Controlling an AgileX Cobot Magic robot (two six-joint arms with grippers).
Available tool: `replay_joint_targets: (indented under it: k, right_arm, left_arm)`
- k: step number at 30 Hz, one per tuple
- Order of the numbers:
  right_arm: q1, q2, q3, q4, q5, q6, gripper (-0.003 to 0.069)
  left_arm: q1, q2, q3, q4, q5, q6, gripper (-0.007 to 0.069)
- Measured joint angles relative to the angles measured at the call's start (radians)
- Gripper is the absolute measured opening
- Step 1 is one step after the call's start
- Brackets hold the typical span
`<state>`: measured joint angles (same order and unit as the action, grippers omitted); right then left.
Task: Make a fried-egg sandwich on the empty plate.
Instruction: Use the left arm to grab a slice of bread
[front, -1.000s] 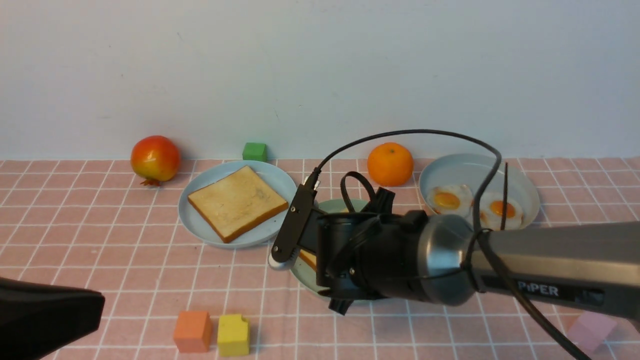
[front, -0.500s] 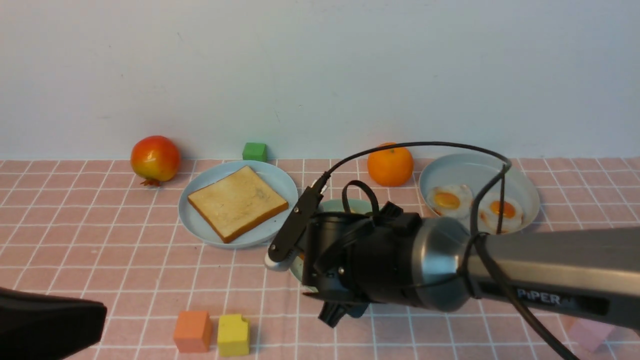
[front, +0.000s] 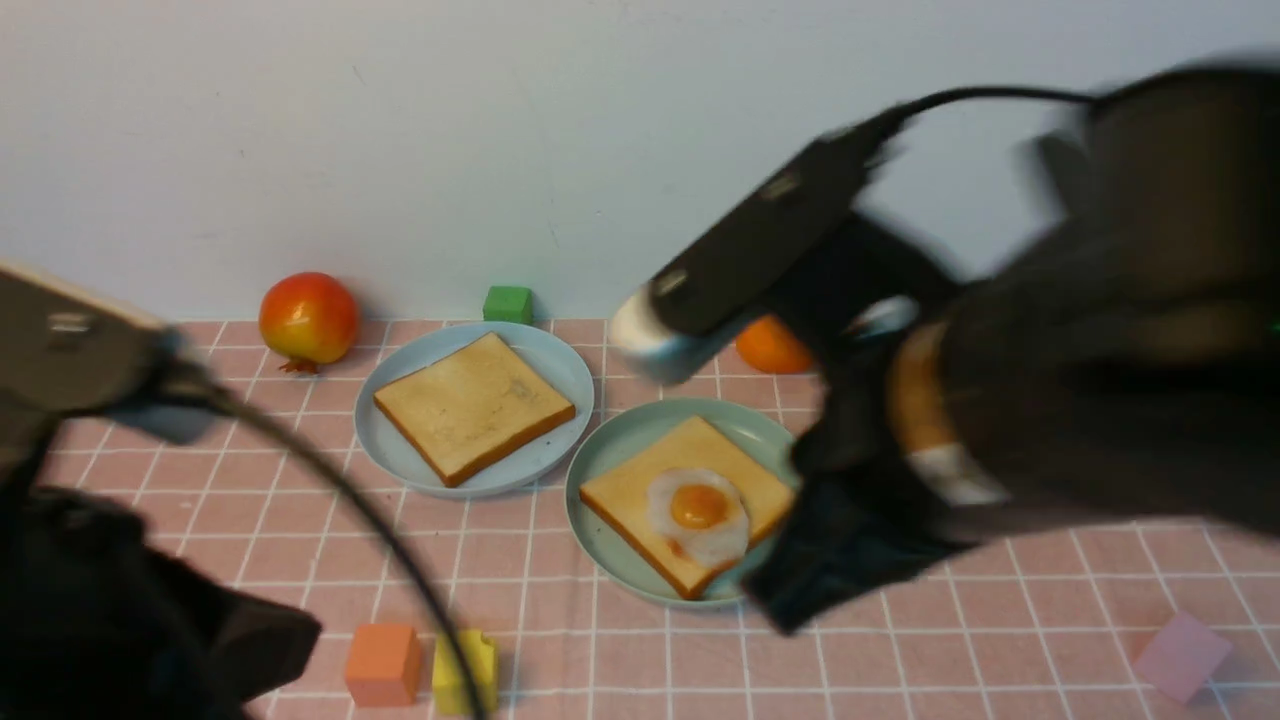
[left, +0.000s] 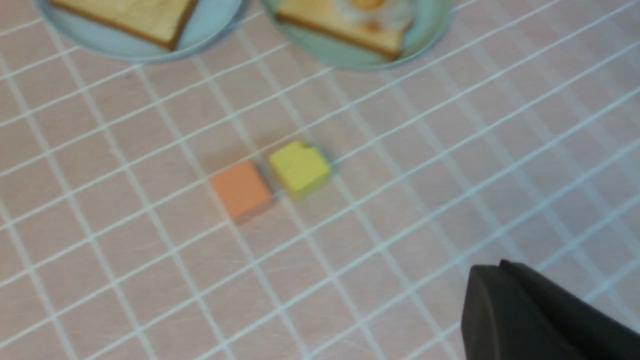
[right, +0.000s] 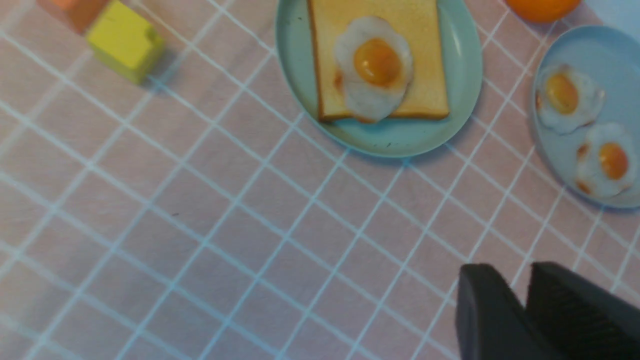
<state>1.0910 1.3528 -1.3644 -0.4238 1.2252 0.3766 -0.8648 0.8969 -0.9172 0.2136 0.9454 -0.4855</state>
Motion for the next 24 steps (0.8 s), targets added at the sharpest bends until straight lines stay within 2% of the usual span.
replay_joint_targets:
  k: [3,4,5,6,8,9,10,12,13,14,16,22,24]
  right_arm:
    - [0.002,-0.134,0.026,0.065,0.014,0.008,0.0036]
    - [0.002,-0.222,0.051,0.082,0.018,0.023,-0.0003]
    - [0.002,-0.239,0.053,0.082,0.021,0.025,-0.0004]
    - [0.002,-0.303,0.074,0.087,0.026,0.038,-0.0005]
    - [0.002,-0.362,0.099,0.099,0.032,0.04,-0.0004]
    - [0.002,-0.369,0.104,0.104,0.032,0.04,-0.0003]
    - [0.002,-0.416,0.127,0.124,0.032,0.036,0.0]
    - [0.002,-0.453,0.148,0.148,0.032,0.028,0.0001]
    - [0.002,-0.456,0.15,0.15,0.032,0.025,0.0001]
    - [0.002,-0.482,0.165,0.174,0.032,0.016,0.0001]
    - [0.002,-0.503,0.178,0.194,0.032,0.004,0.0004]
    - [0.002,-0.532,0.2,0.244,0.032,-0.046,0.0009]
    - [0.002,-0.535,0.203,0.262,0.032,-0.055,0.0011]
  left_arm:
    - [0.073,0.104,-0.015,-0.009,-0.031,0.042,0.0013]
    - [0.16,0.178,-0.042,-0.089,-0.061,0.137,0.0013]
    - [0.183,0.195,-0.05,-0.1,-0.066,0.152,0.0013]
    - [0.279,0.265,-0.088,-0.224,-0.083,0.3,0.0013]
    - [0.397,0.362,-0.144,-0.372,-0.089,0.468,0.0013]
    - [0.397,0.362,-0.144,-0.388,-0.09,0.485,0.0013]
    - [0.485,0.456,-0.193,-0.515,-0.101,0.623,0.0013]
    - [0.547,0.553,-0.24,-0.63,-0.116,0.766,0.0013]
    - [0.553,0.564,-0.245,-0.63,-0.118,0.766,0.0013]
    - [0.579,0.637,-0.285,-0.667,-0.13,0.849,0.0013]
    - [0.596,0.739,-0.346,-0.687,-0.141,0.898,0.0013]
    - [0.6,0.973,-0.531,-0.678,-0.157,0.939,0.0037]
    - [0.6,1.06,-0.611,-0.616,-0.185,0.939,0.0123]
